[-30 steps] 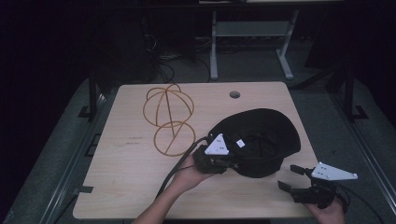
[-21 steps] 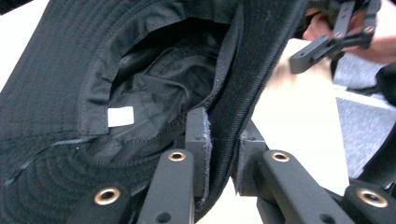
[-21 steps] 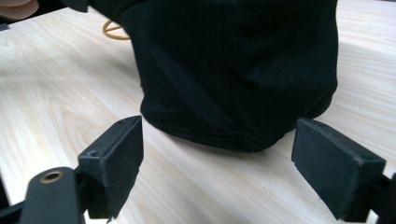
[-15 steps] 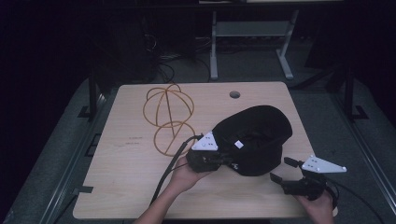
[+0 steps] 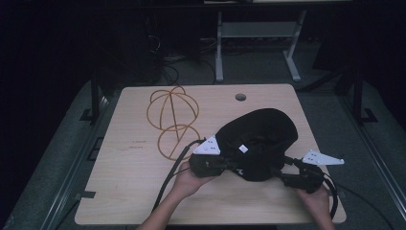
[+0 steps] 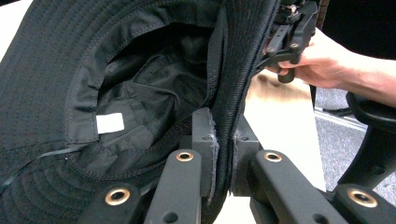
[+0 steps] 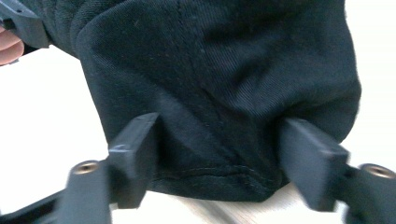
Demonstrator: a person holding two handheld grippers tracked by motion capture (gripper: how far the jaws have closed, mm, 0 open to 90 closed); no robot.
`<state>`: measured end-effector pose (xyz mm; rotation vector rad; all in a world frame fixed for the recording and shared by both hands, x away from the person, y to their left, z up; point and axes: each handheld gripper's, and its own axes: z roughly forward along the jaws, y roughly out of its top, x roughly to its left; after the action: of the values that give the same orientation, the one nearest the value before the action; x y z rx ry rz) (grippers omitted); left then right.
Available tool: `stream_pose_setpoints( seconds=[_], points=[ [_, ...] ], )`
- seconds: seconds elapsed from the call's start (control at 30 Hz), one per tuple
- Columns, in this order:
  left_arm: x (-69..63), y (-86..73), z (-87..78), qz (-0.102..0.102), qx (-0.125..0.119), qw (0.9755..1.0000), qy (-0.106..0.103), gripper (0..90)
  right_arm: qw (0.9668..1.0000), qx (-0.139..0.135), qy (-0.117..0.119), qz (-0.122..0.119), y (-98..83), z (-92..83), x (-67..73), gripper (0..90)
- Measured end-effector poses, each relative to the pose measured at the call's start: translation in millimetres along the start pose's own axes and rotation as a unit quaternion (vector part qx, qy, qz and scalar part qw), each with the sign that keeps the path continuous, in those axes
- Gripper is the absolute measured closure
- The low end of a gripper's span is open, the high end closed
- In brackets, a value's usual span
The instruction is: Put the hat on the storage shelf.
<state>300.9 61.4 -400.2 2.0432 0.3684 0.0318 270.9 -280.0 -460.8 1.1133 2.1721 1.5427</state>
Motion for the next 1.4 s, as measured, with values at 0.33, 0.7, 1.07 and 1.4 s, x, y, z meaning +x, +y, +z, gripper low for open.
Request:
stream_pose_setpoints(
  seconds=[0.33,0.7,1.07,1.4],
  points=[
    [0.9,-4.6,-9.5,-0.001,-0.007,0.9999,0.010,82.1,0.9988,0.000,-0.014,-0.046,-1.0,-4.4,6.9,83.4],
    [-5.7,-1.8,-21.7,0.021,0.007,0.9992,0.034,70.3,0.9974,-0.006,-0.010,-0.071,4.3,-13.7,15.1,87.4],
    [-6.9,-5.3,-47.3,0.011,0.008,0.9988,0.047,55.7,0.9955,-0.022,-0.024,-0.089,15.4,-34.9,17.4,87.9],
    [-8.7,-23.0,-67.1,0.011,0.012,0.9973,0.072,51.4,0.9937,-0.043,-0.027,-0.100,38.6,-49.5,21.0,88.3]
  ],
)
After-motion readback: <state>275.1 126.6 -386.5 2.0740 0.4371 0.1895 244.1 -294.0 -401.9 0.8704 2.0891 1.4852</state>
